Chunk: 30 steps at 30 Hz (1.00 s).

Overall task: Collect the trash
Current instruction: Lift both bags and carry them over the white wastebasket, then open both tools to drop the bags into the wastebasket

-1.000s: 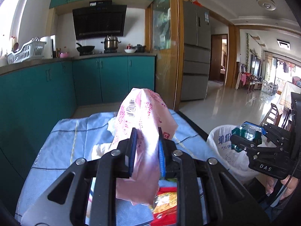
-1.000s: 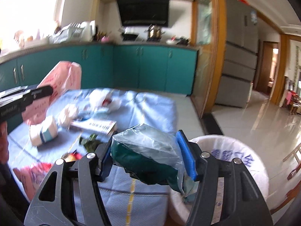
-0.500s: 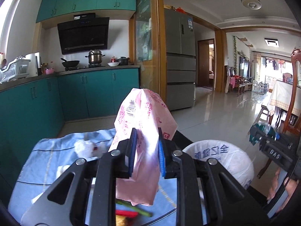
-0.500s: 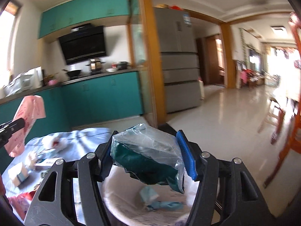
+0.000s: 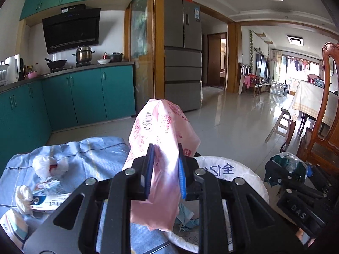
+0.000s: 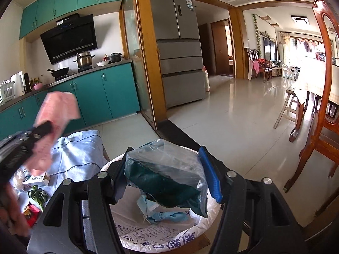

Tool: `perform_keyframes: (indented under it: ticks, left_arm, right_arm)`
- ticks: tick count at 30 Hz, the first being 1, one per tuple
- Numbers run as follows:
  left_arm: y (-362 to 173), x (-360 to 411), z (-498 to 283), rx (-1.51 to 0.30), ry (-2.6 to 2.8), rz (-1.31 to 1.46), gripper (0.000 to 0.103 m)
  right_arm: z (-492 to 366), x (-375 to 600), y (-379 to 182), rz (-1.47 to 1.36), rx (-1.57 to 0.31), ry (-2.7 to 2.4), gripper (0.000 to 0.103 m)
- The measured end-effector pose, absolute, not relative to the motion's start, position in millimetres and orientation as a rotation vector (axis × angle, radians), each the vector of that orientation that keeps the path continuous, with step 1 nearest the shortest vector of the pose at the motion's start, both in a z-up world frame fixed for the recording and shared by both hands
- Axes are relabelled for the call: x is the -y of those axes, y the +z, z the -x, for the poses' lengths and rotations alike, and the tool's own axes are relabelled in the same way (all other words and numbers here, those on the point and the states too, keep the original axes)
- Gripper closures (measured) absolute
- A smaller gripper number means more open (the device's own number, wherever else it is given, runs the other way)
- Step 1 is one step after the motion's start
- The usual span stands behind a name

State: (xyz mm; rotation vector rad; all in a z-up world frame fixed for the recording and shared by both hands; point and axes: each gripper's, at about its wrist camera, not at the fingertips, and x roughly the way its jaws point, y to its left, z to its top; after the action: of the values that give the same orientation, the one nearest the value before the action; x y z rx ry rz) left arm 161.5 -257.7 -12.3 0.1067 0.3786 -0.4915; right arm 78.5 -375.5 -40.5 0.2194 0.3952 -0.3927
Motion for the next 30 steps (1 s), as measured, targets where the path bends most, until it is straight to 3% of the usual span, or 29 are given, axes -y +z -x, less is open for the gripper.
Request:
perform_keyframes:
  ticks: [21, 24, 26, 30]
  left_arm:
    - [-63.8, 304.2, -207.1, -0.530, -0.487, -0.139, 0.078]
    - [-69.1, 306.7, -214.1, -0.561, -0.494, -0.132, 0.068]
    - [-68.1, 306.0, -213.7, -0.560, -0.475, -0.131, 0.053]
    - [-52.8, 292.0, -204.5, -0.499, -0.423, -0.133, 0.045]
  right_arm:
    - [-110.4, 399.6, -74.3, -0.243, -0.633, -0.384, 0.042]
    - [-111.1, 400.6, -76.3, -0.243, -0.643, -0.384, 0.042]
    - [-111.8, 401.4, -77.6, -0.243, -0.650, -0.386, 0.041]
    - [-113.7, 400.1, -77.2, -0.233, -0.649, -0.383, 0.040]
